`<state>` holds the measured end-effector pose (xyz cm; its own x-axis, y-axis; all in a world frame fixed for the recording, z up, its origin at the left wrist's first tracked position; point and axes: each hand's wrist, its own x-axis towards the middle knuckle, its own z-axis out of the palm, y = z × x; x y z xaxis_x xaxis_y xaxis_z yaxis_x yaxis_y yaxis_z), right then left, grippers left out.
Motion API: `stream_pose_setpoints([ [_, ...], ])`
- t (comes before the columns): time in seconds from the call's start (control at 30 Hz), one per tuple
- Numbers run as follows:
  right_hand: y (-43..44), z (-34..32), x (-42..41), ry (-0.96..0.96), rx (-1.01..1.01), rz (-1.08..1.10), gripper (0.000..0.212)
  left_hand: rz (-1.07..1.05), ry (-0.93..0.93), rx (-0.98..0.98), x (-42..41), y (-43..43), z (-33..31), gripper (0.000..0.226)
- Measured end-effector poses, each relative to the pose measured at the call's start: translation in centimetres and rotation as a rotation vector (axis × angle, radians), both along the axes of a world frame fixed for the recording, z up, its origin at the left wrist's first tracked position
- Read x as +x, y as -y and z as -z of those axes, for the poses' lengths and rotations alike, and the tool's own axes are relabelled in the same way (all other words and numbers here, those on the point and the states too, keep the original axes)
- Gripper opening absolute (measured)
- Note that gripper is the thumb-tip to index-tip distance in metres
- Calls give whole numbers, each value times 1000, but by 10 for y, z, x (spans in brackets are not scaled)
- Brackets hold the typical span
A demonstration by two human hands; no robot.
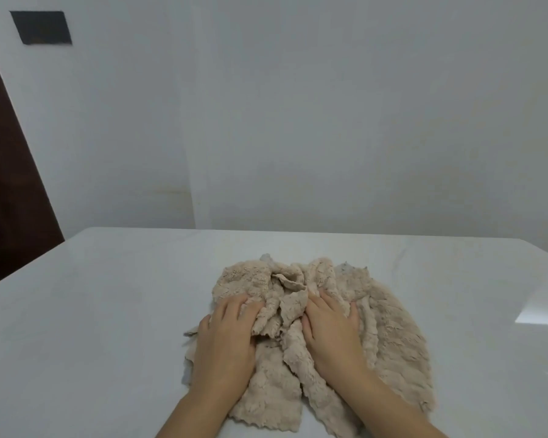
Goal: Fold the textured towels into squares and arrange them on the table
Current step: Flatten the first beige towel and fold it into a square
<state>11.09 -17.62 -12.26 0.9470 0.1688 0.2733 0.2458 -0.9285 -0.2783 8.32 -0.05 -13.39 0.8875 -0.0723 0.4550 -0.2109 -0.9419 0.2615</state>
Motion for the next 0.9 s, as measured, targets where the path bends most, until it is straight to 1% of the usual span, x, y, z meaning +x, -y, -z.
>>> stream_pose_setpoints([
  [0.03, 0, 0, -1, 12, 4, -3, 81, -3, 17, -3, -1, 0, 0, 63],
  [0.07, 1, -1, -3, 21, 21, -1, 85, -2, 34, -5, -2, 1, 1, 65],
  [0.1, 1, 0, -3, 34, 47, -1, 83, -2, 43, -13, -3, 1, 2, 65],
  [0.17, 1, -1, -5, 71, 127, -16, 73, -13, 43, -6, -5, 2, 2, 74],
  [0.27, 2, 2, -7, 113, 251, -37, 60, -41, 67, 56, -4, 6, 3, 96],
  [0.33, 3, 4, -7, 135, 289, -49, 53, -26, 95, 92, -5, 9, 0, 102],
  [0.4, 4, 4, -8, 165, 271, -44, 47, -1, 99, 122, -8, 12, -2, 100],
  [0.5, 1, 2, -10, 205, 204, -30, 43, -21, 55, 111, -8, 10, -5, 88],
  [0.57, 1, 0, -11, 208, 182, -32, 43, -28, 29, 124, -10, 8, -7, 72],
  [0.6, 0, -1, -11, 207, 172, -34, 42, -20, 20, 128, -11, 7, -9, 62],
  [0.63, 0, -1, -12, 206, 167, -34, 38, -10, 3, 106, -14, 7, -13, 57],
  [0.7, 2, -3, -15, 219, 169, -46, 31, 10, -23, 8, -19, 9, -23, 61],
  [0.73, 3, -5, -17, 217, 181, -68, 31, 26, 7, -18, -21, 10, -28, 58],
  [0.77, 4, -9, -19, 205, 205, -102, 33, 52, 51, -13, -22, 11, -34, 56],
  [0.83, 6, -22, -26, 151, 274, -202, 40, 157, 108, 28, -24, 11, -50, 66],
  [0.87, 7, -29, -30, 117, 309, -251, 43, 223, 119, 40, -24, 10, -58, 65],
  [0.9, 6, -37, -35, 84, 355, -283, 42, 275, 133, 35, -25, 9, -67, 56],
])
